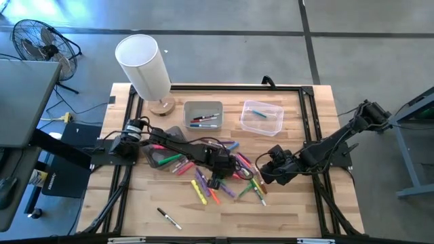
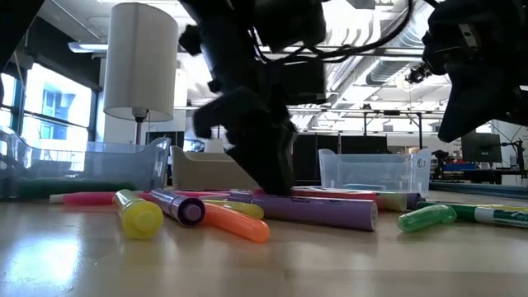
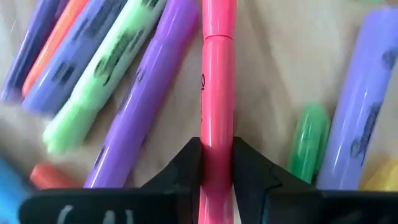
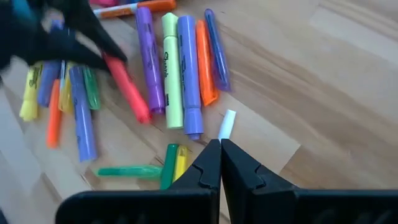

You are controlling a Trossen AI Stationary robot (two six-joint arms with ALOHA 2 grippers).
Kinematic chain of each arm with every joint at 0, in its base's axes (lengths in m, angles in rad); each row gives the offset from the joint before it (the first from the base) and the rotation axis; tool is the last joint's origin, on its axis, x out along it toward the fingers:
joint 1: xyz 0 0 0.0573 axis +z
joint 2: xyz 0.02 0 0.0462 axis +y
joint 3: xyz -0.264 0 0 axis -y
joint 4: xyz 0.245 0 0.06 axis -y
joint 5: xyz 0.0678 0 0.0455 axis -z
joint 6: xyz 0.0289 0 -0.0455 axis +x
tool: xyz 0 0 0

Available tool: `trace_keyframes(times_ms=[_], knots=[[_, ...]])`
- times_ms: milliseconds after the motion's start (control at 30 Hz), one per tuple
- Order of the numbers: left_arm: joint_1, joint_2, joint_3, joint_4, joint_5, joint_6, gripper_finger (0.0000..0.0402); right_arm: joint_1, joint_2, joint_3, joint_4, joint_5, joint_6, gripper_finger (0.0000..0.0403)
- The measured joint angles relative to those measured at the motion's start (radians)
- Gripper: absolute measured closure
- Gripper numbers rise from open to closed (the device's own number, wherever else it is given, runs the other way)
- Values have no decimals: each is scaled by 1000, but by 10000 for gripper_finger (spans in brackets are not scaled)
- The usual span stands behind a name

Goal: Pick & Place Markers
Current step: Put the orange highlighter pen into the black bin

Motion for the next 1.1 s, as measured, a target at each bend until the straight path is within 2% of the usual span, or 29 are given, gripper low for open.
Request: trace_keyframes(times_ms=[100, 300, 467, 533, 633, 700, 767, 833, 933, 1100], knots=[[15, -34, 22, -20, -6, -42, 345, 0, 0, 0, 0, 0, -75, 402], [58, -132, 138, -208, -6, -161, 345, 0, 0, 0, 0, 26, -211, 402], [105, -194, 178, -348, 15, -222, 345, -7, -2, 0, -11, 68, -330, 402], [124, -246, 140, -456, 34, -243, 345, -18, -2, 0, -25, 67, -357, 402], [155, -304, 72, -415, 35, -297, 345, -41, -2, 0, -55, 64, -351, 402], [162, -375, -16, -494, 15, -343, 345, -53, -2, 0, -57, 61, -352, 402], [169, -434, -88, -384, -2, -403, 345, -57, -2, 0, -57, 54, -351, 403], [168, -522, -191, -432, -22, -471, 345, -60, 2, 0, -51, 44, -349, 402], [168, -646, -330, -377, -45, -577, 345, -61, 6, 0, -43, 38, -341, 402], [168, -861, -541, -389, -62, -738, 345, -76, 7, 0, 6, 37, -340, 402]])
